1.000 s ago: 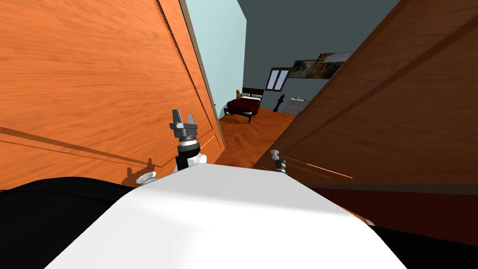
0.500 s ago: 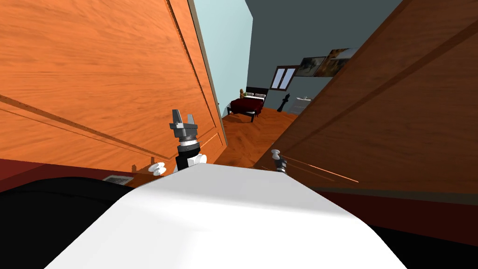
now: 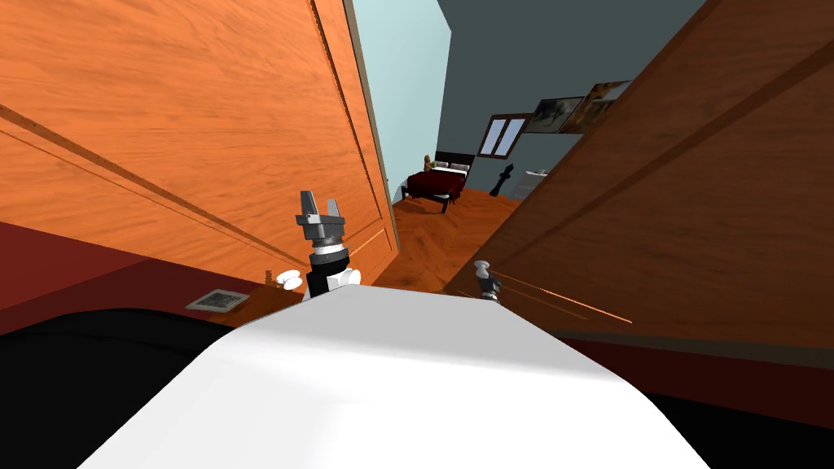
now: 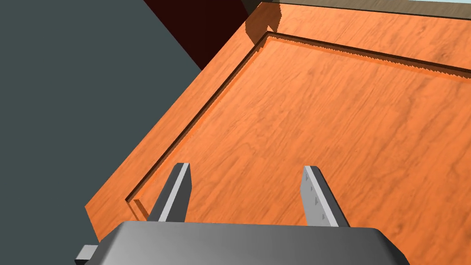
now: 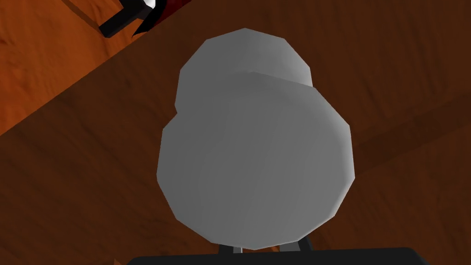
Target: Pull the door open
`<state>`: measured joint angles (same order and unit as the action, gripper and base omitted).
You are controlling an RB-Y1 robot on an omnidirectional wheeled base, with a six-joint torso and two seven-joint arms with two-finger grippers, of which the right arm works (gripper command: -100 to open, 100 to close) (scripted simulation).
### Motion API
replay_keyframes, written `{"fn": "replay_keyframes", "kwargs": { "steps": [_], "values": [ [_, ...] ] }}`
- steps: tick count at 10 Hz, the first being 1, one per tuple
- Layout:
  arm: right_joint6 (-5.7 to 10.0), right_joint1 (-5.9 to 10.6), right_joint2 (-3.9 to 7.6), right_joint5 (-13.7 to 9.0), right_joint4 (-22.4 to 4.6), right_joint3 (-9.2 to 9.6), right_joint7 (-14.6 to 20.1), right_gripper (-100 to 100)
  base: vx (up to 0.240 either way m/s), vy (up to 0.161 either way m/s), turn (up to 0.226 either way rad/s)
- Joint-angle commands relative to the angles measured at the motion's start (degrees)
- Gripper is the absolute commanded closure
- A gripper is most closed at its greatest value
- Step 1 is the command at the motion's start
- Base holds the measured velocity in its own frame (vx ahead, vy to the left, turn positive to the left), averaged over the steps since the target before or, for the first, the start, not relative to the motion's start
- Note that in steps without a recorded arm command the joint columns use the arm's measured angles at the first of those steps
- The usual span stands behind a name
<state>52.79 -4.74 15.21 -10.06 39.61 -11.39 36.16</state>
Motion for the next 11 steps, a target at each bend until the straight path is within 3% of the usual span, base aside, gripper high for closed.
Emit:
{"fn": "replay_keyframes", "kwargs": {
  "steps": [1,3,11],
  "values": [
    [0.23,-0.04,-0.08,-0.14,2.17,0.20,0.88,100,-0.026,-0.009,-0.002],
    [-0.62,0.04,-0.22,-2.48,2.54,0.81,4.71,100,-0.070,-0.007,0.129],
    [-2.23,0.18,-0.48,-6.92,3.24,1.96,15.01,100,-0.062,-0.013,0.080]
  ]
}}
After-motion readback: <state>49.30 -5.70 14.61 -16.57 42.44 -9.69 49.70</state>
